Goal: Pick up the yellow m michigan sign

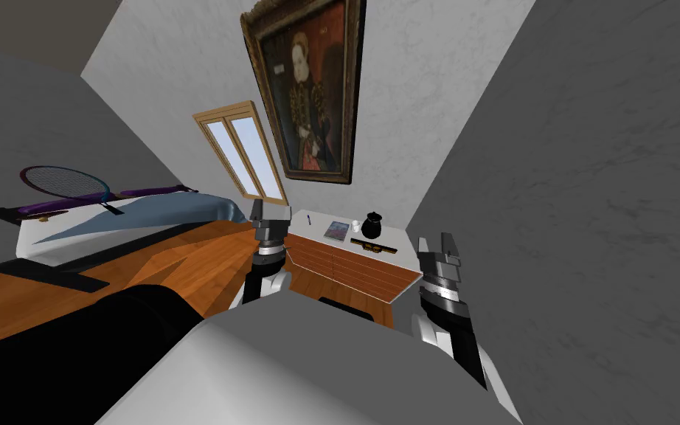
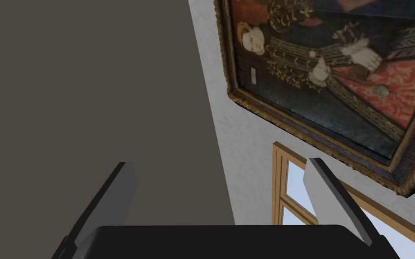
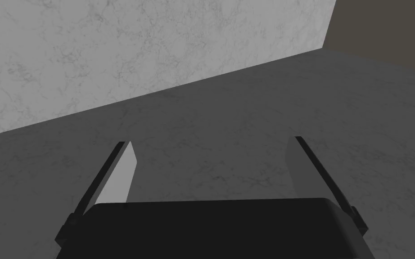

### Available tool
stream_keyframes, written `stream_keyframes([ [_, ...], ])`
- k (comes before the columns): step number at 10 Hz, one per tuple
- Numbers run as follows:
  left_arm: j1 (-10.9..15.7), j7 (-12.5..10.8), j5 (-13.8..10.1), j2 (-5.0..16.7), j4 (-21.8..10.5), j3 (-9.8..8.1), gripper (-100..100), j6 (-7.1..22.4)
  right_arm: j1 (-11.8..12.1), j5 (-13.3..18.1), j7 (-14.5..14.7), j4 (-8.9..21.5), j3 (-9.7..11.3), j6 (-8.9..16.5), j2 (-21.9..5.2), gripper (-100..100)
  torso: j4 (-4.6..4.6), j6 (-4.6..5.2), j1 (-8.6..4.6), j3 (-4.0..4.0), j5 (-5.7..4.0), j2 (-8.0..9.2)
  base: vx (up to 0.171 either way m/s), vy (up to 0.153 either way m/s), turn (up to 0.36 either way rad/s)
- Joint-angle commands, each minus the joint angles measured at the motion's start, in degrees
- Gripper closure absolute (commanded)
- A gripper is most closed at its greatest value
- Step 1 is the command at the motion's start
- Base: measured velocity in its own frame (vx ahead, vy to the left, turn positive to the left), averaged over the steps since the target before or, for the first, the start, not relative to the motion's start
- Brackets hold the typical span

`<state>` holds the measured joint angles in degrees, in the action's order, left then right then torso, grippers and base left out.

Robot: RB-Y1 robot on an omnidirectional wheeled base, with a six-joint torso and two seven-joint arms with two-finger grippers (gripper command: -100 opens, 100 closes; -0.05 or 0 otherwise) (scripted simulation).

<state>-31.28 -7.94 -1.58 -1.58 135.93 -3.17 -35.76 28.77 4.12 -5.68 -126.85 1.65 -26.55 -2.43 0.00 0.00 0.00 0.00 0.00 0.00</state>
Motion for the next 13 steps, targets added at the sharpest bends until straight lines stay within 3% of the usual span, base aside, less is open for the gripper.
stream_keyframes([
  [1,0.0,0.0,0.0,0.0,0.0,0.0,0,0.0,-1.5,0.6,0.5,0.8,-0.1,-0.3,-2.1,-100,0.0,0.0,0.0,0.0,0.0,0.0,0.023,0.036,0.14],
  [8,0.0,0.0,0.0,0.0,0.0,0.01,0,0.0,-6.9,4.4,3.0,6.6,1.4,-1.9,-12.5,-100,-0.03,-0.02,0.25,-0.07,0.06,-0.11,0.033,0.062,0.147],
  [12,0.0,0.0,0.0,0.0,0.0,0.01,0,0.0,-8.4,6.2,4.1,9.4,2.4,-2.5,-17.5,-100,-0.01,-0.02,0.23,-0.03,0.05,-0.05,0.013,0.049,0.112],
  [13,0.0,0.0,0.0,0.0,0.0,0.0,0,0.0,-9.0,7.2,4.7,10.9,3.1,-2.8,-19.8,-100,-0.01,0.02,0.18,-0.03,0.05,-0.04,0.014,0.045,0.096],
])
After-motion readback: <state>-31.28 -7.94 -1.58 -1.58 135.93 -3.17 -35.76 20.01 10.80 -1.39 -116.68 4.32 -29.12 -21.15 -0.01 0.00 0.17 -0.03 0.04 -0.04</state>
